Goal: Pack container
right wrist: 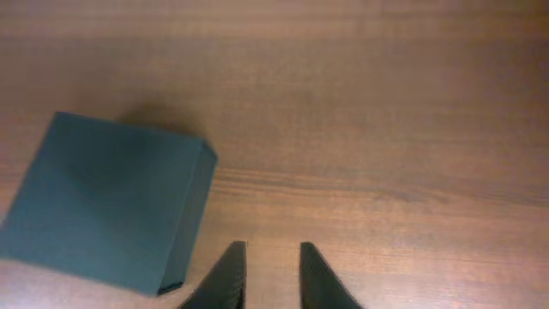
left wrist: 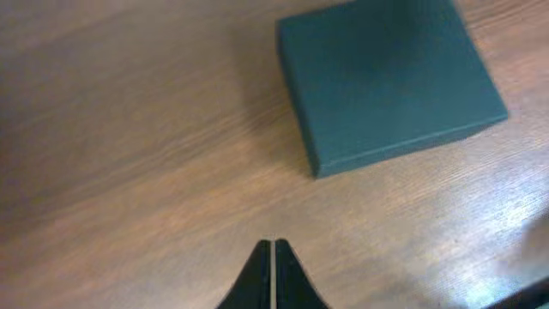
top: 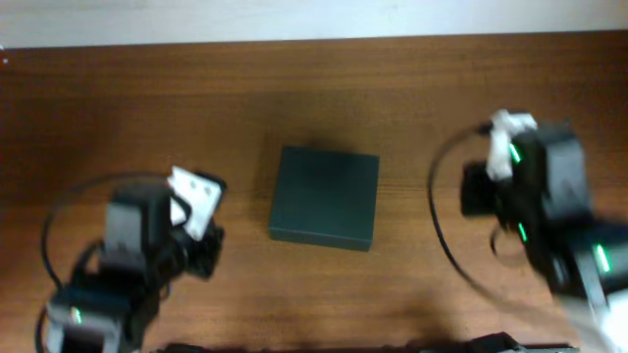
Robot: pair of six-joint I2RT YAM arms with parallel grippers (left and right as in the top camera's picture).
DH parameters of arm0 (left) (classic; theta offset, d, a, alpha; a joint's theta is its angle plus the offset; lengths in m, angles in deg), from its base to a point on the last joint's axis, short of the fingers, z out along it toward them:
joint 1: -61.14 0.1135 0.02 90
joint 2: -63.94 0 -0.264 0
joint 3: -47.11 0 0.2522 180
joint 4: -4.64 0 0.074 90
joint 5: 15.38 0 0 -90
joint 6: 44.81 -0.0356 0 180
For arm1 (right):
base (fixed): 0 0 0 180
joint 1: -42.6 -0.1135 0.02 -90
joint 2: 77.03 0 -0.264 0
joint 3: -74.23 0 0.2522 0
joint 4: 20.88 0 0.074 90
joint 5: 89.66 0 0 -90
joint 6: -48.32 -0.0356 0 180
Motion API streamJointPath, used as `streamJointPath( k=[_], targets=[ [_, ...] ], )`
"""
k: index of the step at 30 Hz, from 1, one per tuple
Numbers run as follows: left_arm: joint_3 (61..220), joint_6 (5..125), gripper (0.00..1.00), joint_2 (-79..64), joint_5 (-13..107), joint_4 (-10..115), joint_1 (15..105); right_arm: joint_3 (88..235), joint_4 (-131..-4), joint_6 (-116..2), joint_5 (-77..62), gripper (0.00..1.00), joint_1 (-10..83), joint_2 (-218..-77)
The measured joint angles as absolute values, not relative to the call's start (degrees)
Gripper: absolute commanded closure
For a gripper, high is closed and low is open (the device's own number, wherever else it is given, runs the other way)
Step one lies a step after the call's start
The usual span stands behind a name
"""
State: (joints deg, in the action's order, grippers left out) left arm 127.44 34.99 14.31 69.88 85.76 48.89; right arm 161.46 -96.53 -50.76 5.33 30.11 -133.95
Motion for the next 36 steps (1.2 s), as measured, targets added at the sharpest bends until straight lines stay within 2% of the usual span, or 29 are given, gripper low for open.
streamJointPath(
  k=[2,4,5,11,19,30,36],
  targets=[
    [123.1,34.9,0.59,19.2,69.9,82.8,47.2,156.2,-96.1,-51.0,5.9,0.45,29.7,-126.6],
    [120.0,34.6,0.25,24.1,70.5,81.4,45.9,150.3,-96.6,-52.7,7.1,0.14,29.5,-119.1],
    [119.1,34.4,0.01,26.5,71.4,81.1,45.5,147.5,-96.8,-53.9,7.6,0.01,29.5,-115.7],
    [117.9,34.3,0.01,35.5,79.2,82.0,45.4,132.5,-94.8,-61.2,9.1,0.01,29.4,-97.5],
    [117.4,35.7,0.01,35.8,82.6,82.4,45.4,130.7,-91.6,-63.2,15.0,0.01,29.4,-95.0],
    [114.7,42.0,0.01,35.8,91.2,79.7,45.4,130.5,-85.6,-47.4,19.3,0.01,29.4,-96.7],
    [114.6,42.3,0.01,35.8,91.4,80.1,45.4,130.5,-85.6,-44.6,19.6,0.01,29.4,-96.7]
  ],
)
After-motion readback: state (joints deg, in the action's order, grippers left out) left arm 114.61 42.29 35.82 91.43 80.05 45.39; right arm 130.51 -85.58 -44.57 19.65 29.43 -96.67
